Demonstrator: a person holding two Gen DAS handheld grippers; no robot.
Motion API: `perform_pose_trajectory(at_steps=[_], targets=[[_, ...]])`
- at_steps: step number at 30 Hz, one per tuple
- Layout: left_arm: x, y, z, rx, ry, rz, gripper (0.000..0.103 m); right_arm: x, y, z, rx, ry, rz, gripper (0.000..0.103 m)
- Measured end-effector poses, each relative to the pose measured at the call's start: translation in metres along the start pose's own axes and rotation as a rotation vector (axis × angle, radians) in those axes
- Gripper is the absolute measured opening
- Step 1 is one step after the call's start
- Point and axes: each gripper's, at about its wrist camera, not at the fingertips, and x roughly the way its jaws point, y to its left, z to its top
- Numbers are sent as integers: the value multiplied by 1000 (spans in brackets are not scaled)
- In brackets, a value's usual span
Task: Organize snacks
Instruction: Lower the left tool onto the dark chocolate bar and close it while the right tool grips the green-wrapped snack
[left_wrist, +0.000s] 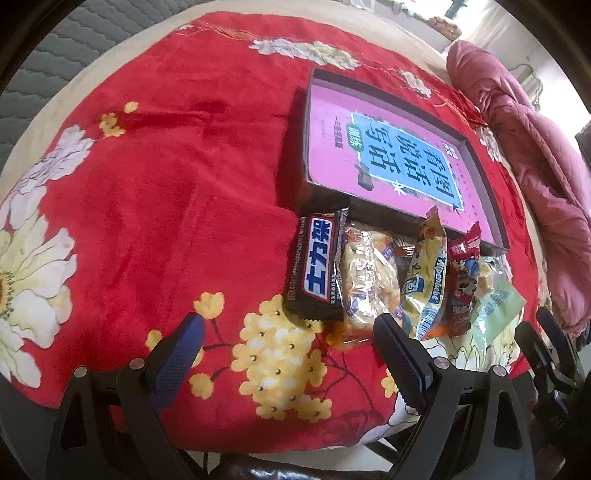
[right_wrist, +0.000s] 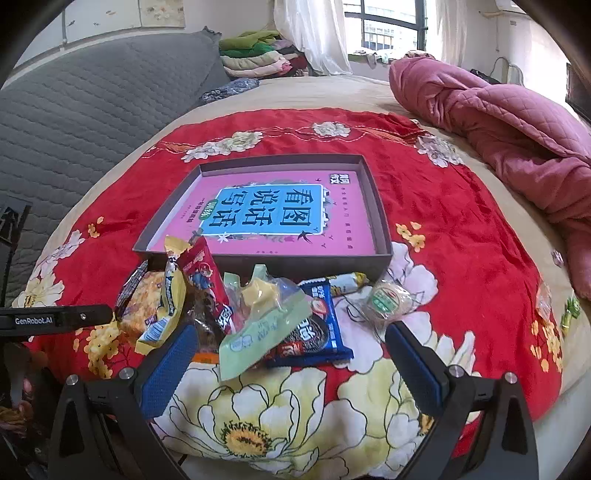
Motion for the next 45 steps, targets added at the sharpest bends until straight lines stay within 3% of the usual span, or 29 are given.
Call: perform_pose_trajectory(at_steps=[9,15,21,23,27,33,35,37,45], targets=[[23,0,12,-16,61,-90,92,14,-5,8,-11,3,27,102],[30,-3,18,-2,60,-127,91,27,0,14,-62,18,37,96],[34,-6,21,19,54,-123,86,43,5,18,-115,44,36,84],[35,-8,22,27,47,-120,84,47,6,19,-131,52,33,75],[37,-11,24,41,35,-116,83,53,12,19,-168,55,37,69],[39,-14,26,47,19,-131,79,56,24,15,-231,62,54,47],[39,-15,26,45,13,-154,72,56,28,13,-253,63,69,37],[39,-16,25,46,11,-171,65,56,31,12,-266,54,65,37],[40,-3,25,-13,13,-245,57,55,20,13,-205,48,103,35]])
